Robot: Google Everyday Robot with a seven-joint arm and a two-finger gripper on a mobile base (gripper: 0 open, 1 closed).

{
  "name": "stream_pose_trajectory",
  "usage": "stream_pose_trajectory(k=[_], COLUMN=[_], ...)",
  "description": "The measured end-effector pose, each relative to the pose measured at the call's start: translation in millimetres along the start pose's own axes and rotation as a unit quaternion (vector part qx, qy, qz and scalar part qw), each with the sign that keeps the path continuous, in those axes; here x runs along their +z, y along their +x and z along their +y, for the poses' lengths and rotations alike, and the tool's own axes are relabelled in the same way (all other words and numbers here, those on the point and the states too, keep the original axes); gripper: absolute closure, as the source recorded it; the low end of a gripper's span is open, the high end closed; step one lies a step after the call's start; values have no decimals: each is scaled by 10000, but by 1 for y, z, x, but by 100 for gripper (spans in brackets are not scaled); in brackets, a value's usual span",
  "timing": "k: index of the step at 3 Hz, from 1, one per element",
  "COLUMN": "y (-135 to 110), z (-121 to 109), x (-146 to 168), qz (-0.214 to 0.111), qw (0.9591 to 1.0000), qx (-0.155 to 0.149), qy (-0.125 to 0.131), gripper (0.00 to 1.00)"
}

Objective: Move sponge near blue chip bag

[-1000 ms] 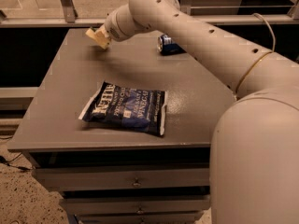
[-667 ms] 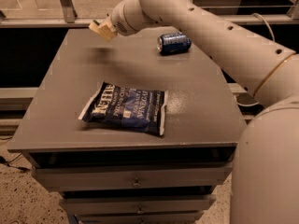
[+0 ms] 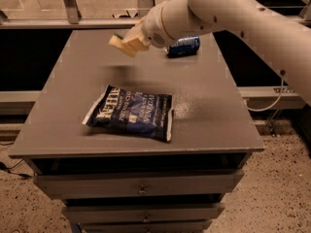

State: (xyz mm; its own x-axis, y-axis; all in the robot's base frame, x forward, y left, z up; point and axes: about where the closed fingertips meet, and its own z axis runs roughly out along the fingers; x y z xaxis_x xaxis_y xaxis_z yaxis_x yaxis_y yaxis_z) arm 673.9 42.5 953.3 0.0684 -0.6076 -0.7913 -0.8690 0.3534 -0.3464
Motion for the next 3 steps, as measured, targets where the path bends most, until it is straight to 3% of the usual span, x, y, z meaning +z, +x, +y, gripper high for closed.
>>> stream_pose_trajectory(k=[2, 3], y=[50, 75], z=[68, 79], x=[-81, -98], qz=[-55, 61], qw=[9954, 9932], qx=[94, 46], qy=[-951, -1160], gripper=[100, 100])
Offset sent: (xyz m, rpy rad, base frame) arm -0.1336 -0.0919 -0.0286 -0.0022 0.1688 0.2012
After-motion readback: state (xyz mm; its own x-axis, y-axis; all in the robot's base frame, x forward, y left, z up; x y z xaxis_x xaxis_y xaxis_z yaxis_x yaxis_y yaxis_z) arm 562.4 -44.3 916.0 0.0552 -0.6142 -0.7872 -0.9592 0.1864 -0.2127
